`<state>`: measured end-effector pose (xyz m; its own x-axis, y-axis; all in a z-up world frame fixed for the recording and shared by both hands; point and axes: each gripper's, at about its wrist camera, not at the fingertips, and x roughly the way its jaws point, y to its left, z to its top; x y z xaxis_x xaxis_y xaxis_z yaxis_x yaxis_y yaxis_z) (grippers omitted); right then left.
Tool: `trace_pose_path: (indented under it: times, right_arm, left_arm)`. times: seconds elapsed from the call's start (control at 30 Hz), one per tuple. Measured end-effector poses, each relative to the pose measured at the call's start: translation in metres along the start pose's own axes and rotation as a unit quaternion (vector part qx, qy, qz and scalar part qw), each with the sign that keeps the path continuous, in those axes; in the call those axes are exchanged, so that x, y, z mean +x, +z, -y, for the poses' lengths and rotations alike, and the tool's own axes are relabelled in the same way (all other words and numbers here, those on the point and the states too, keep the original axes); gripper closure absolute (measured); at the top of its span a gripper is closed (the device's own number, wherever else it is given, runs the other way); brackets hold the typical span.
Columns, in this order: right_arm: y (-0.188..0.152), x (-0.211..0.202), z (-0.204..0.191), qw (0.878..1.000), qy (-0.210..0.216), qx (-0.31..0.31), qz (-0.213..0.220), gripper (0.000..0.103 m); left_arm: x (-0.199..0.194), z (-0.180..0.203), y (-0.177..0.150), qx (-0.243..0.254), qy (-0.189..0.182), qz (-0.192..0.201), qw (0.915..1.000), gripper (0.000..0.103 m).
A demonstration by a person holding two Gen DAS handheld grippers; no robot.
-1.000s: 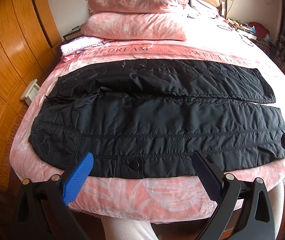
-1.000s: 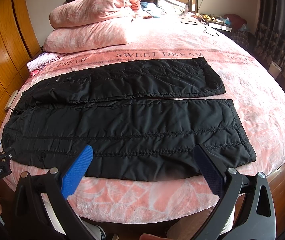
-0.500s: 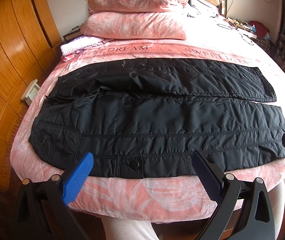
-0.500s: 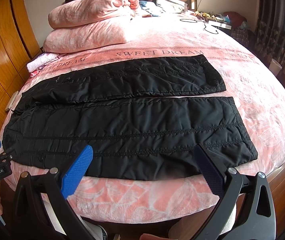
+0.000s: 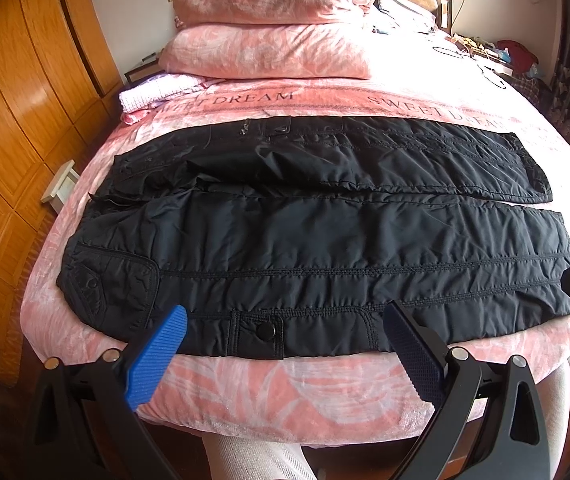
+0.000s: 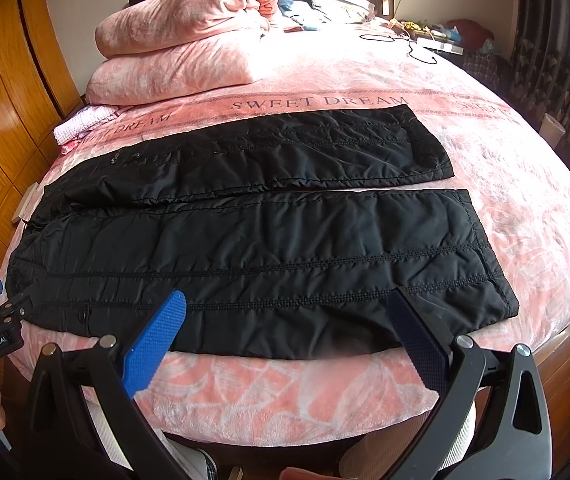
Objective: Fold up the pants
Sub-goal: 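Grasp the pants' end with the right gripper while the left gripper grasps beside it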
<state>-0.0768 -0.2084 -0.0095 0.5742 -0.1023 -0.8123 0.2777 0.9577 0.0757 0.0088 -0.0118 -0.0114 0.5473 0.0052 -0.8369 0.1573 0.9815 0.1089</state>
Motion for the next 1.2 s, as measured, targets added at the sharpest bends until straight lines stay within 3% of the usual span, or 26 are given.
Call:
trace_pose_path:
  times: [0.47,0.63,0.83,0.97,1.07,1.2]
  right_arm:
    - [0.002,0.009,0.012,1.000,0.011,0.017,-0.012,0.002]
    - [0.019,0.019,0.019,0.999,0.032,-0.001,-0.011,0.002]
    - [0.095,0.070,0.033,0.993,0.087,-0.074,-0.019,0.002]
    - [0.167,0.140,0.044,0.983,0.146,-0.089,-0.074,0.002]
    - [0.213,0.193,0.042,0.976,0.148,-0.123,-0.100,0.002]
    - [0.257,0.260,0.028,0.961,0.151,-0.193,-0.127,0.002]
  left_arm:
    - [0.004,0.005,0.003,0.007,-0.002,-0.009,0.9999,0.004]
    - [0.016,0.009,0.017,0.015,-0.044,-0.018,0.9988,0.004]
    - [0.073,0.014,0.088,0.042,-0.128,-0.073,0.9882,0.004]
    - [0.130,0.021,0.162,0.064,-0.147,-0.080,0.9838,0.004]
    - [0.174,0.038,0.208,0.116,-0.176,-0.092,0.9732,0.004]
    - [0.230,0.053,0.251,0.134,-0.208,-0.113,0.9623,0.004]
